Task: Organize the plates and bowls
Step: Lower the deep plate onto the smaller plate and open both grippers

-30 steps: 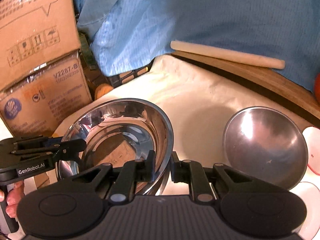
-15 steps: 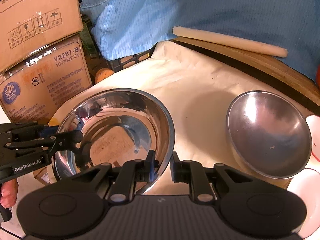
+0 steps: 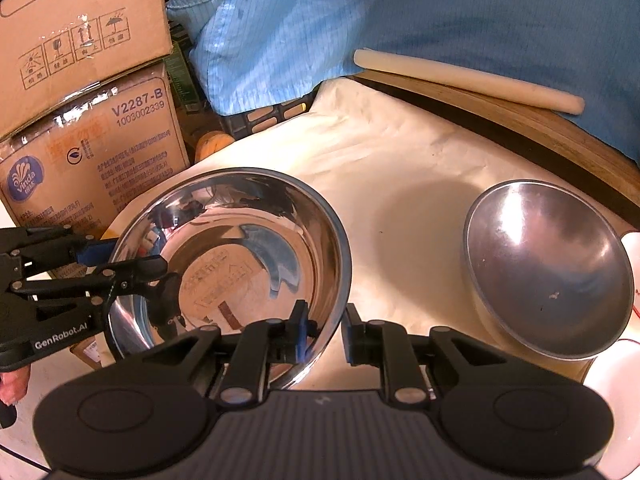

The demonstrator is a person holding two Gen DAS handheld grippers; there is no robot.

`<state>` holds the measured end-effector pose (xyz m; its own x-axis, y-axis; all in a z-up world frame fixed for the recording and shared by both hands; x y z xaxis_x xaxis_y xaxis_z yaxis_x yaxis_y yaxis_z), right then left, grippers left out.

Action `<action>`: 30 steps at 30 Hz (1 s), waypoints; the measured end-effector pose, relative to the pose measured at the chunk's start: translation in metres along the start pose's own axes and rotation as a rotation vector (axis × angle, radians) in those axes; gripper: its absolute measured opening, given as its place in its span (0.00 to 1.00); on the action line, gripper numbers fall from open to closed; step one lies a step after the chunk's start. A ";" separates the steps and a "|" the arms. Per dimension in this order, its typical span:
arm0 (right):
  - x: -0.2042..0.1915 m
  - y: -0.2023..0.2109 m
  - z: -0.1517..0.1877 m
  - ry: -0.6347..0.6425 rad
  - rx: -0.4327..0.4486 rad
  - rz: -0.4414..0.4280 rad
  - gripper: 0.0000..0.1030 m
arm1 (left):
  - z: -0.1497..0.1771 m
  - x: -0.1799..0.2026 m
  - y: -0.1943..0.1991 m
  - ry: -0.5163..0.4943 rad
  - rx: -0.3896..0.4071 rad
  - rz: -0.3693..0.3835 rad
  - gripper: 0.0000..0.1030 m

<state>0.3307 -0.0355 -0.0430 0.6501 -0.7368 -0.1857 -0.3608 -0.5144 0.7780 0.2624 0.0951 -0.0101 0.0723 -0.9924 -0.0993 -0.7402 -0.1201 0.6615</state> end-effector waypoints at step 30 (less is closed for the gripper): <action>0.057 0.085 -0.004 -0.128 0.272 0.013 0.94 | -0.030 0.020 0.011 0.108 0.124 0.142 0.99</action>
<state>0.3397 -0.1196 0.0147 0.5610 -0.7845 -0.2643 -0.5457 -0.5905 0.5945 0.2757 0.0730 0.0181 0.0279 -0.9969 0.0733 -0.8241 0.0186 0.5661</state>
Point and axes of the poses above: each gripper's, at about its wrist camera, not at the fingertips, and y roughly against the way its jaws point, x to its right, z to its underside, the point moved 8 cm from there along -y, roughly the way its jaws point, and after that the axes turned 1 degree about y, right-handed, at the moved point
